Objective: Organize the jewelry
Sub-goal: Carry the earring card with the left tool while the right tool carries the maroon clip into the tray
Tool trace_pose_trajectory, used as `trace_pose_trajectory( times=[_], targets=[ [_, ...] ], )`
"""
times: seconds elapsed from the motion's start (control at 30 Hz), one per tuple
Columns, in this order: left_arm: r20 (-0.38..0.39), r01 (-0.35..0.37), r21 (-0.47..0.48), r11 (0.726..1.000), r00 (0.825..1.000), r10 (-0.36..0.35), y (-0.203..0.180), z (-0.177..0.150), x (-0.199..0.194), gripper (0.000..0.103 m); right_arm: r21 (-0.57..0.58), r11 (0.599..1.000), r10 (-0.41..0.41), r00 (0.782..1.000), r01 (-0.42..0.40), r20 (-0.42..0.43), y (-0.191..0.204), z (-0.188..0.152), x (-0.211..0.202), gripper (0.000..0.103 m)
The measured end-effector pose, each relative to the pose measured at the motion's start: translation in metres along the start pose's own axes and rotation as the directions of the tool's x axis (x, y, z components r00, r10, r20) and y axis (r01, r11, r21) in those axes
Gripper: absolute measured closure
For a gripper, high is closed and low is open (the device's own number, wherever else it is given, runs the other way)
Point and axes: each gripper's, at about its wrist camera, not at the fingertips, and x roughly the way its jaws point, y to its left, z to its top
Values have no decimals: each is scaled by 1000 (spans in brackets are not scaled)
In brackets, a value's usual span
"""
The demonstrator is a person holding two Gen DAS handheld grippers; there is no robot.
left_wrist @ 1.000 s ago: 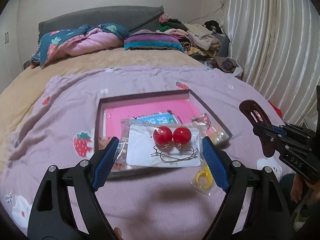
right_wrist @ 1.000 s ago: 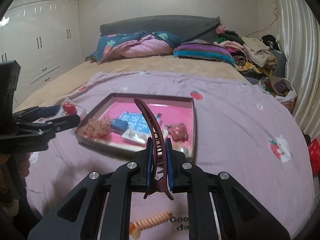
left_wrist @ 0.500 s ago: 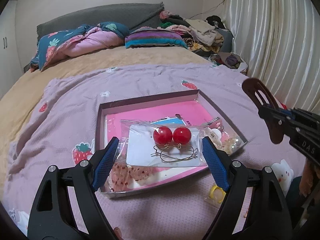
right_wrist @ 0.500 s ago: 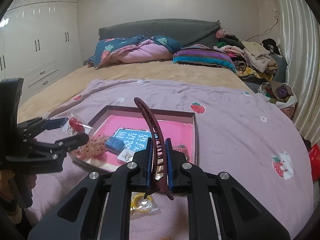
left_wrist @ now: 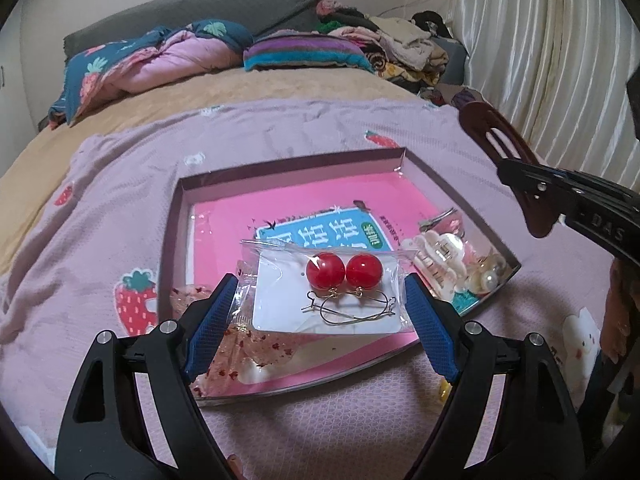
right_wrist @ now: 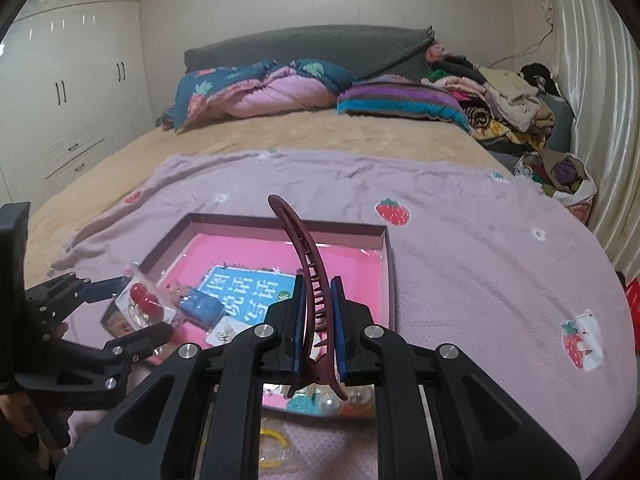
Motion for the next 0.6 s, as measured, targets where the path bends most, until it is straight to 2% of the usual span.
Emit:
trace_pose_trajectory(
  times=[0.2,0.6],
  targets=[
    [-39,6,-15,1000,999,-6,3,-7,16,27,20,1000,-5,997,6,-72,-3,-6,33,91],
    [-64,1,-26,1000,998,-2,7,-8,30,27,68,997,-37,989,47,-142,-17,-11,67,91]
  ],
)
